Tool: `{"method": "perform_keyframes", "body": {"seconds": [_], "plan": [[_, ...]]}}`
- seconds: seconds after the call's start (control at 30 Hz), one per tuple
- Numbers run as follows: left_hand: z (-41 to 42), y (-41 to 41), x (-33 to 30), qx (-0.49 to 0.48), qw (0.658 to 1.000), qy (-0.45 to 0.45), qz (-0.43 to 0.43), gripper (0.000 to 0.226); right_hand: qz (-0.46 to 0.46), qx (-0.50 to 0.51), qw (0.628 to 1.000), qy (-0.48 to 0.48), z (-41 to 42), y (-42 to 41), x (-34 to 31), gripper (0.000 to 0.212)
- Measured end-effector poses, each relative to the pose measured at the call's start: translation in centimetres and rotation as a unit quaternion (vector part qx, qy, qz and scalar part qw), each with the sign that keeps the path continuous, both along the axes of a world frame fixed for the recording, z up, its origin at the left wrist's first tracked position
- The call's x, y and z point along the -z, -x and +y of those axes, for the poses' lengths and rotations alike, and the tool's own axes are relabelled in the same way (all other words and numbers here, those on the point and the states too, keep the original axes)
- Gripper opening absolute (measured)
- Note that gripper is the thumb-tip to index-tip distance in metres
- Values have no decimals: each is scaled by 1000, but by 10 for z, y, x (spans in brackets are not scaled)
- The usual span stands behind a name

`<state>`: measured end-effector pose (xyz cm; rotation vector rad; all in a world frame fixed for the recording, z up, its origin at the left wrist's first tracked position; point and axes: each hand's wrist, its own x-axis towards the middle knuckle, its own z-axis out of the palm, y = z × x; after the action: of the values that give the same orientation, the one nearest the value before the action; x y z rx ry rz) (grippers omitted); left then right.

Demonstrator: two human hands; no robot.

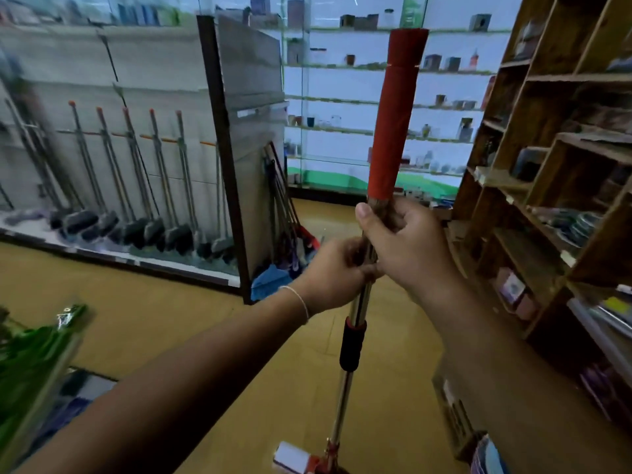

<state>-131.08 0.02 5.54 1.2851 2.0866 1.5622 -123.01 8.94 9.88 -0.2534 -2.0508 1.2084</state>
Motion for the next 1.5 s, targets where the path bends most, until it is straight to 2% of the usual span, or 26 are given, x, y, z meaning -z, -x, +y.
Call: {"method": "perform_keyframes", "body": {"seconds": [0.17, 0.23, 0.47, 0.67, 0.83, 0.97, 1.0, 1.1, 1.17, 1.27, 1.37, 1.43, 1.5], "plan": [[35, 77, -2, -30, 999, 42, -12, 6, 23, -36, 999, -1, 44, 84, -16, 7], [41, 104, -4, -41, 998, 47, -19, 6, 28, -55, 998, -13, 58, 115, -25, 11], [32, 207, -7, -96, 991, 66, -64, 25, 33, -104, 994, 0, 61, 238, -28, 23], [7, 310, 3, -105, 987, 69, -101, 29, 26, -138, 990, -14, 40, 348, -16, 14], [-12, 408, 16, -100, 985, 79, -117, 41, 20, -143, 989, -14, 21, 442, -5, 12], [-28, 482, 2, -89, 983, 105, -123, 67, 16, -145, 989, -13, 6, 513, -11, 12], [-32, 499, -3, -83, 983, 117, -118, 67, 19, -146, 989, -9, 2, 529, -14, 13], [-43, 546, -13, -73, 984, 139, -87, 40, 30, -150, 988, -9, -9, 572, -20, 14], [-51, 573, -17, -81, 983, 147, -76, 32, 34, -161, 986, -10, -15, 603, -21, 12], [-68, 615, -20, -110, 979, 157, -63, 46, 41, -192, 981, -7, -27, 650, -21, 7], [-84, 657, -20, -137, 977, 155, -55, 49, 46, -223, 973, -21, -42, 696, -21, 8], [-95, 685, -16, -162, 974, 152, -48, 59, 53, -241, 969, -9, -52, 730, -19, 2], [-107, 714, -12, -194, 969, 145, -56, 70, 67, -253, 965, -11, -62, 768, -17, 6]]}}
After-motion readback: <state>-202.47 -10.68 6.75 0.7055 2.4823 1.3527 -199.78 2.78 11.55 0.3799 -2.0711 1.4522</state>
